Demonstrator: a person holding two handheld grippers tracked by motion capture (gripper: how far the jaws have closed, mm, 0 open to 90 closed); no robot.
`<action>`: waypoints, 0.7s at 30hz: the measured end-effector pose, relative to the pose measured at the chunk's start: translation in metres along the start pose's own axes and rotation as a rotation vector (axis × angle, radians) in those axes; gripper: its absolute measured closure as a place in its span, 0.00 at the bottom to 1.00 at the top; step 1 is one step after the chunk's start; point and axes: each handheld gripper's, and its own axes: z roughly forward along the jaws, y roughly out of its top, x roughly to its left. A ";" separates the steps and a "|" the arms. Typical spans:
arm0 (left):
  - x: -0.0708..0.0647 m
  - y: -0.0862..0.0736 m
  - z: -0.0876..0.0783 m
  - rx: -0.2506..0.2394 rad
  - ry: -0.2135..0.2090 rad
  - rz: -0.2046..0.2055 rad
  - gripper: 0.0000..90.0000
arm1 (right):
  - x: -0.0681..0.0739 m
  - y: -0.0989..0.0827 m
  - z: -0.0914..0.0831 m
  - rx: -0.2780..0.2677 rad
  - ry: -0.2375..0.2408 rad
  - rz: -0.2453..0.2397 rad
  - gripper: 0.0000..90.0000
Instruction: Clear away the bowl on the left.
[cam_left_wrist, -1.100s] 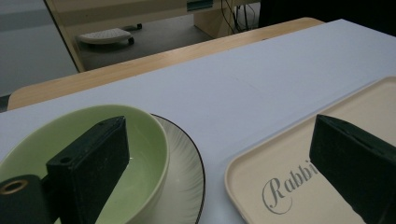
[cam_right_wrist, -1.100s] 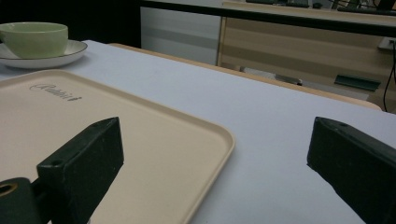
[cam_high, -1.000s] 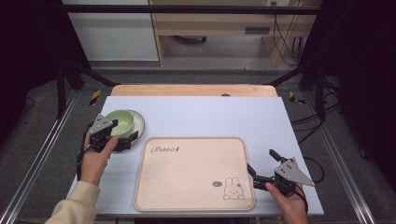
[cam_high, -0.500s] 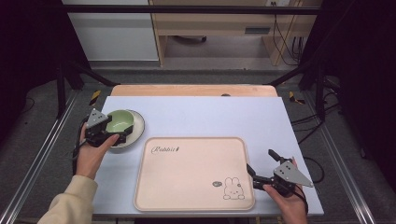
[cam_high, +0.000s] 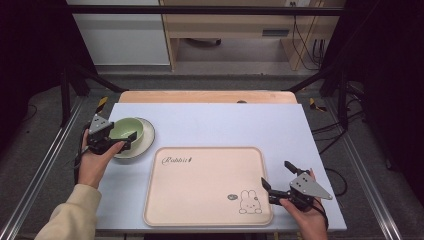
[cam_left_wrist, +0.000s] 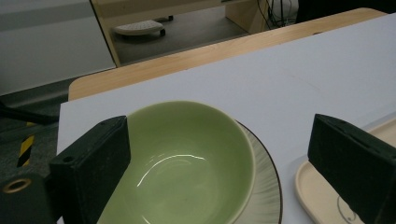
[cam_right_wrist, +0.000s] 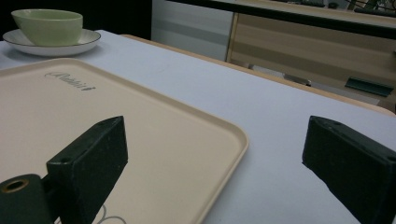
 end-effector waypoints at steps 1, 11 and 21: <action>0.001 0.000 0.000 0.002 0.006 -0.005 0.07 | 0.000 0.000 0.000 0.001 0.000 -0.002 0.08; 0.016 0.005 -0.001 0.026 0.042 -0.006 0.16 | 0.002 0.001 0.002 0.003 0.011 -0.008 0.08; 0.029 0.008 -0.003 0.035 0.086 -0.030 0.22 | 0.002 0.001 0.001 0.003 0.003 -0.013 0.08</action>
